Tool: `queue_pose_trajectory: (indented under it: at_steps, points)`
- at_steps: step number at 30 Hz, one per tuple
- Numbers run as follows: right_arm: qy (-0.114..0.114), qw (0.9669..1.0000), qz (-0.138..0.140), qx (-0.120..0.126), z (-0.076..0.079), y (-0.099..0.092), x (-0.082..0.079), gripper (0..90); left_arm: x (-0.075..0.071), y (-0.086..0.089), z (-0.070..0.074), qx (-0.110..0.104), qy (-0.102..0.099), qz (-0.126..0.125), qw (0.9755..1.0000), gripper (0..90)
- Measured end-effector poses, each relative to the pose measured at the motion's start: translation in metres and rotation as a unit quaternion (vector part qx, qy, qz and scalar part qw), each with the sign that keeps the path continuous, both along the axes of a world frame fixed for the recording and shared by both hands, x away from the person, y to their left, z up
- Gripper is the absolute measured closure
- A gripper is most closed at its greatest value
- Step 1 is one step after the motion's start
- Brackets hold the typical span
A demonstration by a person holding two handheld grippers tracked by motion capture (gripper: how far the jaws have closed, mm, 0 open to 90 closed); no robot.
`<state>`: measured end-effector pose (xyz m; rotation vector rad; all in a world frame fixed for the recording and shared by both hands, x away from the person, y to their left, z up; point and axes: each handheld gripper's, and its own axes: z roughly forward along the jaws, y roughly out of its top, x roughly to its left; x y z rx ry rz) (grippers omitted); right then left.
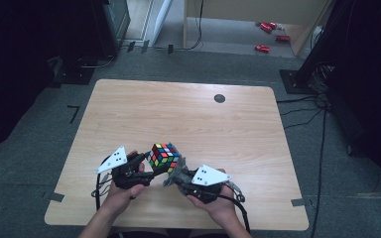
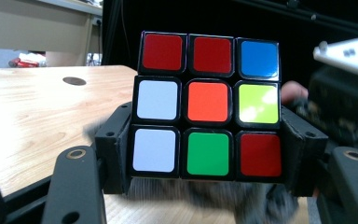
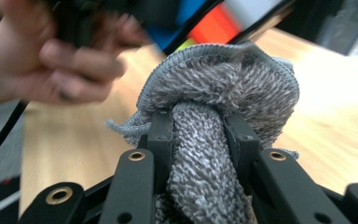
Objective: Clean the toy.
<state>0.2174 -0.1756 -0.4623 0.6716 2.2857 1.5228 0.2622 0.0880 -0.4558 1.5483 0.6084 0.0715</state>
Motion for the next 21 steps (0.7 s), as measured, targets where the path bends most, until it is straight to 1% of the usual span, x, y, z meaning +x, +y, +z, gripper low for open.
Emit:
queue_pose_trajectory:
  at_steps: [1,3,4,6,7,8,10,11,12,14,16,17,18,19,21]
  points:
    - [-0.001,1.0000,0.006,-0.002,-0.001,0.002,-0.001,69.1,0.000,0.001,0.000,0.000,-0.001,0.001,1.0000,34.3]
    - [-0.007,1.0000,0.001,-0.006,0.002,0.001,-0.001,69.1,0.000,0.001,0.000,0.002,-0.002,0.005,1.0000,34.3]
    - [-0.011,0.9999,-0.010,-0.004,0.005,-0.002,0.000,69.1,0.000,0.001,0.001,0.004,-0.002,0.004,1.0000,34.3]
    - [-0.021,0.9985,-0.051,0.005,0.009,-0.009,0.000,69.1,0.000,0.000,0.000,0.011,-0.001,0.003,0.9999,34.3]
    - [-0.023,0.9978,-0.061,0.012,0.011,-0.010,0.000,69.1,0.000,-0.001,-0.001,0.013,0.000,0.003,0.9999,34.3]
    - [-0.022,0.9978,-0.060,0.017,0.012,-0.010,0.000,69.0,0.000,-0.001,-0.001,0.012,0.001,0.002,0.9999,34.3]
    - [-0.018,0.9987,-0.048,0.008,0.009,-0.004,-0.002,69.0,0.000,-0.001,0.000,0.005,0.001,0.009,0.9999,34.3]
    - [-0.011,0.9992,-0.039,0.002,0.005,0.001,-0.003,69.0,0.000,0.000,0.001,0.004,0.001,0.010,0.9999,34.3]
    - [-0.005,0.9995,-0.031,0.000,0.003,0.004,-0.003,69.0,0.000,0.001,0.002,0.000,0.002,0.013,0.9999,34.3]
    - [0.007,0.9999,-0.009,-0.001,-0.002,0.011,-0.005,68.9,0.000,0.002,0.003,-0.003,0.000,0.027,0.9996,34.3]
    - [0.026,0.9996,-0.001,0.006,-0.006,0.020,-0.007,68.7,-0.001,0.003,0.003,-0.016,0.002,0.034,0.9993,34.2]
    - [0.034,0.9993,0.000,0.012,-0.007,0.023,-0.008,68.6,-0.001,0.002,0.002,-0.025,0.005,0.038,0.9989,34.2]
    - [0.046,0.9986,0.001,0.026,-0.007,0.026,-0.009,68.5,-0.002,0.000,0.001,-0.035,0.008,0.042,0.9985,34.3]
    - [0.064,0.9967,0.005,0.050,-0.007,0.030,-0.010,68.5,-0.004,-0.003,0.000,-0.036,0.009,0.041,0.9985,34.3]
    - [0.085,0.9921,0.007,0.093,-0.005,0.032,-0.011,68.3,-0.007,-0.011,-0.002,-0.025,0.006,0.036,0.9990,34.3]
